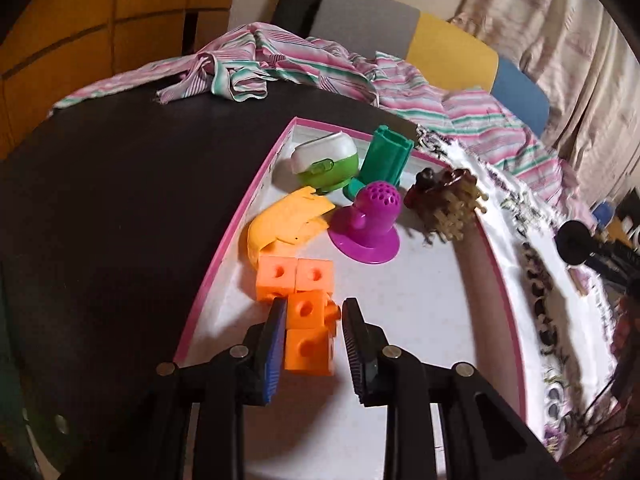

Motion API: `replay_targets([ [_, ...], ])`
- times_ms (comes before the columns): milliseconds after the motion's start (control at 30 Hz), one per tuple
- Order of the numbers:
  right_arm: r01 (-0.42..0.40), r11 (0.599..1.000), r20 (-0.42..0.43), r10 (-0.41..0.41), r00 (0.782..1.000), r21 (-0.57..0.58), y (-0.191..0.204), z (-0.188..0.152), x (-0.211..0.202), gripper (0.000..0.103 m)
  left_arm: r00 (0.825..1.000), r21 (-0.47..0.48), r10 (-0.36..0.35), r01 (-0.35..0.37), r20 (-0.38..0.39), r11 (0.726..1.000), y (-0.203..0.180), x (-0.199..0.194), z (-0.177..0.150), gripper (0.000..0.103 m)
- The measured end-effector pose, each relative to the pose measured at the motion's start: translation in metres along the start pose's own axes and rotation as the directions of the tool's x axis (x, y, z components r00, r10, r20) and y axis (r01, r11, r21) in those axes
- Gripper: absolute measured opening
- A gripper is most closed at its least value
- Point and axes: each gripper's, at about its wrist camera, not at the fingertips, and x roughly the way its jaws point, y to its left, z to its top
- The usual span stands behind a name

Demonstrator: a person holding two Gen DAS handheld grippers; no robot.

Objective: Organize rigid objects
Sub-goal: 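Carry orange blocks into the tray with left tool while right tool holds canister, then carry the black canister into the tray and open the right tool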

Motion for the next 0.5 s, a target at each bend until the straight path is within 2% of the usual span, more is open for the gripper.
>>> replay_targets([
  [100,-0.024,0.999,0.023,0.025,0.999,-0.032,0.008,-0.001,-0.004,0.066,0.999,-0.01,0.009,-0.009,0.035,1.0,-0.002,-0.01,-0.003,0.036],
  [133,-0.033,0.999,0.024,0.034,0.999,-0.036,0.011,-0.002,-0.005,0.066,0.998,-0.004,0.023,-0.023,0.052,1.0,-0.003,-0.014,-0.004,0.042],
  [267,-0.077,0.995,0.008,0.078,0.997,-0.071,0.029,-0.008,-0.004,0.066,0.996,0.017,0.025,-0.026,0.086,1.0,-0.01,-0.026,-0.01,0.042],
  [500,-0.175,0.967,-0.018,0.175,0.984,-0.183,0.077,-0.029,-0.007,0.066,0.995,0.066,-0.07,0.065,0.068,0.996,-0.021,-0.034,-0.019,0.042],
])
